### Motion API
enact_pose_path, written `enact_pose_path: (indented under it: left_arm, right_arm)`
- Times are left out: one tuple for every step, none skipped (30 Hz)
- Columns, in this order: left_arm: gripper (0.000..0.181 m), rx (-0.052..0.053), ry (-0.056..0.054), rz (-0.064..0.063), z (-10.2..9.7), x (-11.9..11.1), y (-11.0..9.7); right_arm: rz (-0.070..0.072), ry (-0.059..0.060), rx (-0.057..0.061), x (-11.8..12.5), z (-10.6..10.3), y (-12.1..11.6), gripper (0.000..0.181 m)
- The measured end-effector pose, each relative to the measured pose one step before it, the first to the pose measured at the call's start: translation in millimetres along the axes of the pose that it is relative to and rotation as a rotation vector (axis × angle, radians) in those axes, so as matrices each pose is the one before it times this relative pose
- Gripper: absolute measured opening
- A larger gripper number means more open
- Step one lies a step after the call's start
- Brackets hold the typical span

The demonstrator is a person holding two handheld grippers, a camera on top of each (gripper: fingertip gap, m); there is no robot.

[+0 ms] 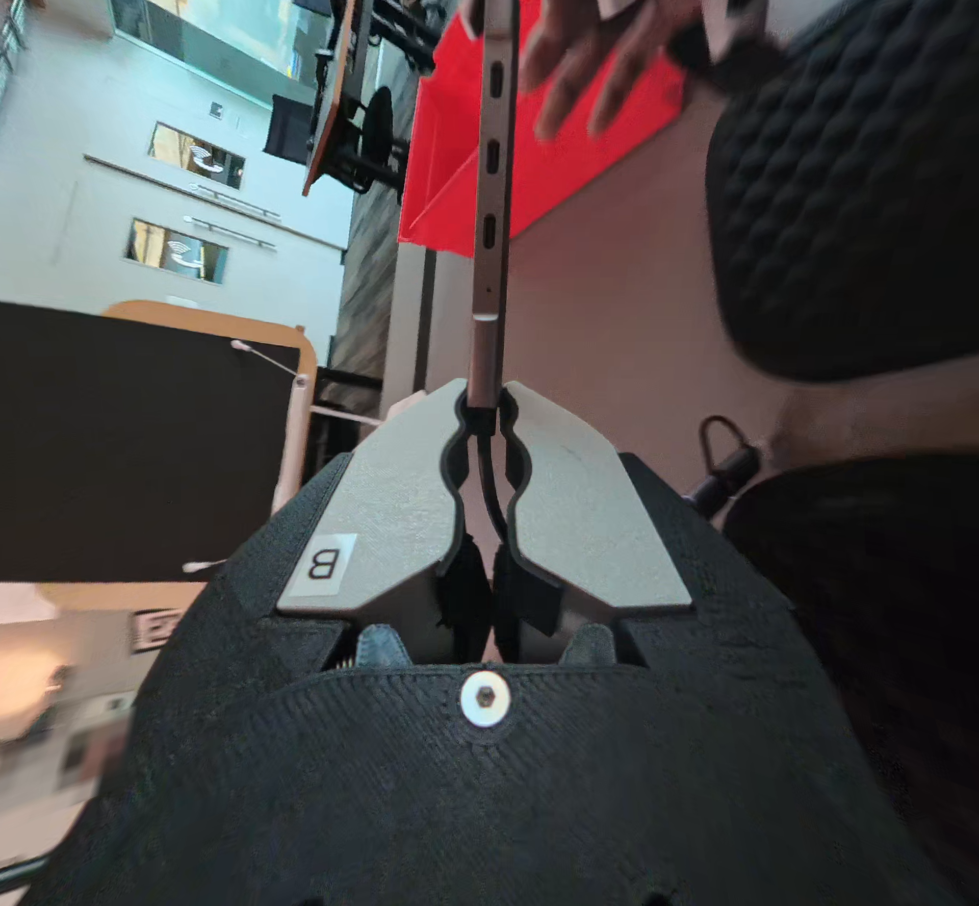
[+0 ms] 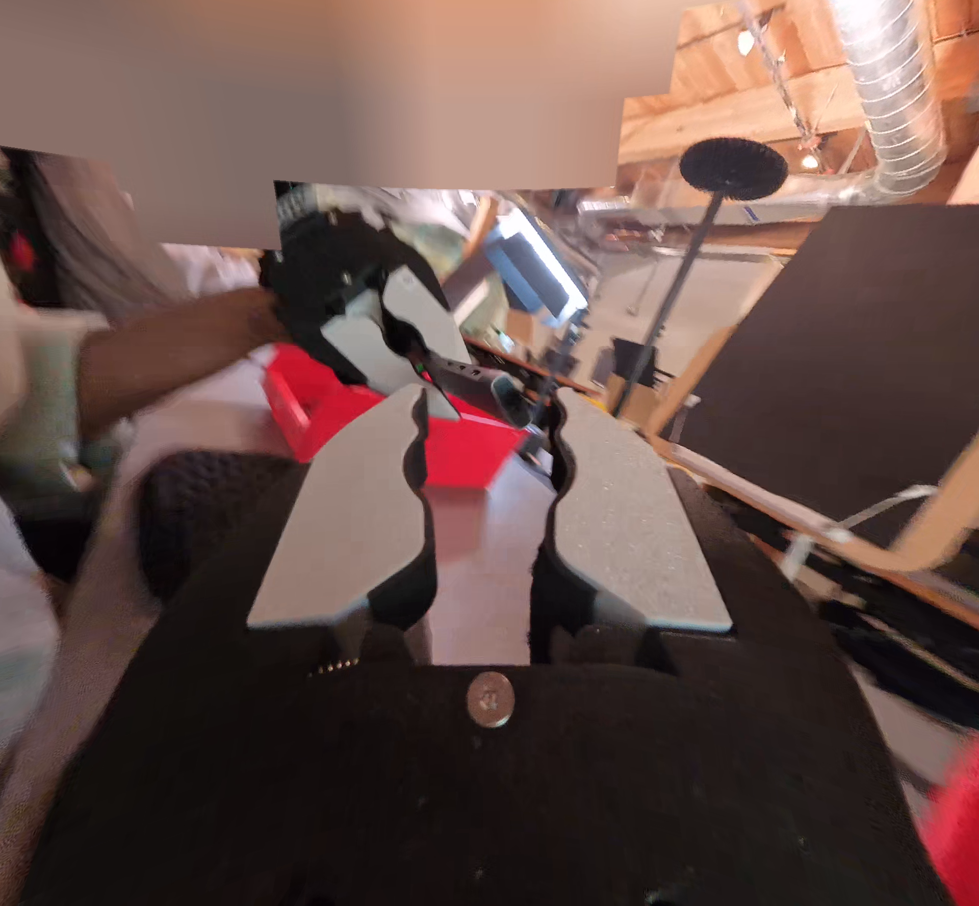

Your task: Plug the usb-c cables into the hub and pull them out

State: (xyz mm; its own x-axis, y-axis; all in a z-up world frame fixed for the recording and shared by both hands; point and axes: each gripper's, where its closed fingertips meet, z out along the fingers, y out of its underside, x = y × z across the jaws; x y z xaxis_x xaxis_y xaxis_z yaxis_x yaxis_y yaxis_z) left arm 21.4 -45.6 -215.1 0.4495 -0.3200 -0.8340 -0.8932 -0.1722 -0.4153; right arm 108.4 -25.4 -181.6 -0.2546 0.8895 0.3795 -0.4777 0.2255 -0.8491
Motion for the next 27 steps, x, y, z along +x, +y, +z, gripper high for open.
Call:
enact_pose_path:
  left_arm:
    - [0.007, -0.0284, -0.0010, 0.0547, 1.67, -2.97, 2.52]
    - [0.007, -0.0213, 0.0020, 0.0491, 2.40, -2.27, 1.66]
    - [0.007, -0.0130, 0.0079, 0.0452, 2.81, -1.19, 0.52]
    - [0.007, 0.0010, 0.0104, 0.0333, 3.08, -0.49, -1.45]
    - [0.006, 0.0109, 0.0150, 0.0222, 3.38, 0.53, -3.01]
    - [0.006, 0.0163, 0.0152, 0.0182, 3.07, 1.22, -3.73]
    - [0.006, 0.0149, 0.0125, 0.0114, 2.93, 1.27, -3.33]
    - [0.006, 0.0114, 0.0088, 0.0079, 2.52, 1.66, -2.38]
    - [0.006, 0.0069, 0.0067, 0.0038, 2.13, 2.22, -1.04]
    - [0.006, 0.0045, 0.0020, 0.0021, 1.51, 2.28, -0.19]
    - [0.006, 0.0121, 0.0020, 0.0003, 0.83, 2.57, -0.74]
    - [0.006, 0.0220, 0.0060, -0.0012, 0.02, 3.09, -1.80]
    - [0.006, 0.0274, 0.0061, -0.0027, -0.33, 2.89, -2.56]
    - [0.006, 0.0166, -0.0032, -0.0067, -0.32, 1.04, -1.34]
    - [0.006, 0.0016, -0.0214, -0.0073, -0.33, -2.25, 0.89]
    - [0.007, -0.0001, -0.0198, -0.0111, -0.05, -2.15, 1.69]
    - [0.008, 0.0067, -0.0372, -0.0305, -0.19, -4.91, 1.12]
    - [0.023, 0.0019, -0.0355, -0.0329, -0.86, -5.11, 2.01]
    - [0.040, -0.0069, -0.0410, -0.0253, -2.23, -6.08, 3.54]
    - [0.050, -0.0106, -0.0589, -0.0301, -3.86, -8.59, 3.98]
    - [0.057, -0.0032, -0.0754, -0.0409, -5.27, -11.16, 3.12]
    - [0.059, 0.0075, -0.0589, -0.0406, -6.33, -8.89, 2.06]
    - [0.059, 0.0135, -0.0390, -0.0348, -6.82, -5.85, 1.50]
    - [0.059, 0.0094, -0.0266, -0.0293, -7.21, -3.98, 2.03]
    - [0.059, -0.0043, -0.0110, -0.0264, -7.28, -1.60, 3.71]
    - [0.059, -0.0202, -0.0011, -0.0265, -6.98, 0.04, 5.94]
    - [0.059, -0.0291, -0.0017, -0.0225, -7.03, 0.40, 7.52]
  right_arm:
    - [-0.0909, 0.0227, -0.0644, 2.36, -1.72, 2.23, 0.051]
    - [-0.0945, 0.0228, -0.0545, 2.03, -1.22, 0.73, 0.054]
    - [-0.0871, 0.0185, -0.0464, 1.35, -0.68, 0.03, 0.054]
    - [-0.0746, 0.0067, -0.0452, -0.52, 0.22, 0.91, 0.054]
    - [-0.0650, -0.0048, -0.0486, -2.53, 1.21, 2.87, 0.054]
    - [-0.0607, -0.0082, -0.0552, -3.67, 1.95, 5.08, 0.054]
    - [-0.0593, -0.0098, -0.0587, -4.35, 2.54, 6.44, 0.053]
    - [-0.0532, -0.0063, -0.0544, -4.24, 3.26, 6.21, 0.051]
    - [-0.0483, -0.0001, -0.0459, -3.22, 3.57, 5.17, 0.046]
    - [-0.0447, 0.0065, -0.0366, -2.49, 3.46, 4.02, 0.040]
    - [-0.0394, 0.0085, -0.0289, -2.06, 3.41, 3.44, 0.035]
    - [-0.0341, 0.0038, -0.0246, -2.48, 3.16, 3.20, 0.032]
    - [-0.0284, 0.0009, -0.0206, -2.66, 2.85, 2.51, 0.024]
    - [-0.0249, 0.0063, -0.0108, -1.71, 2.15, 0.71, 0.012]
    - [-0.0180, 0.0073, -0.0091, -0.98, 1.75, 0.10, 0.009]
    - [0.0017, 0.0118, -0.0130, 0.99, 1.71, 0.75, 0.008]
    - [0.0192, 0.0150, -0.0271, 2.75, 1.96, 2.71, 0.008]
    - [0.0182, 0.0261, -0.0458, 4.83, 2.14, 5.80, 0.008]
    - [-0.0042, 0.0506, -0.0564, 7.91, 1.96, 7.97, 0.008]
    - [-0.0271, 0.0719, -0.0592, 9.93, 1.87, 8.60, 0.008]
    - [-0.0329, 0.0713, -0.0589, 9.06, 2.16, 8.28, 0.008]
    - [-0.0277, 0.0390, -0.0581, 4.20, 2.38, 7.13, 0.008]
    - [-0.0237, -0.0114, -0.0540, -2.94, 2.20, 5.95, 0.008]
    - [-0.0113, -0.0600, -0.0549, -9.54, 1.77, 5.39, 0.008]
    - [0.0078, -0.0754, -0.0595, -11.45, 1.62, 5.91, 0.008]
    - [0.0176, -0.0769, -0.0576, -11.10, 1.20, 5.75, 0.008]
    - [0.0003, -0.0906, -0.0506, -12.93, 0.41, 5.55, 0.008]
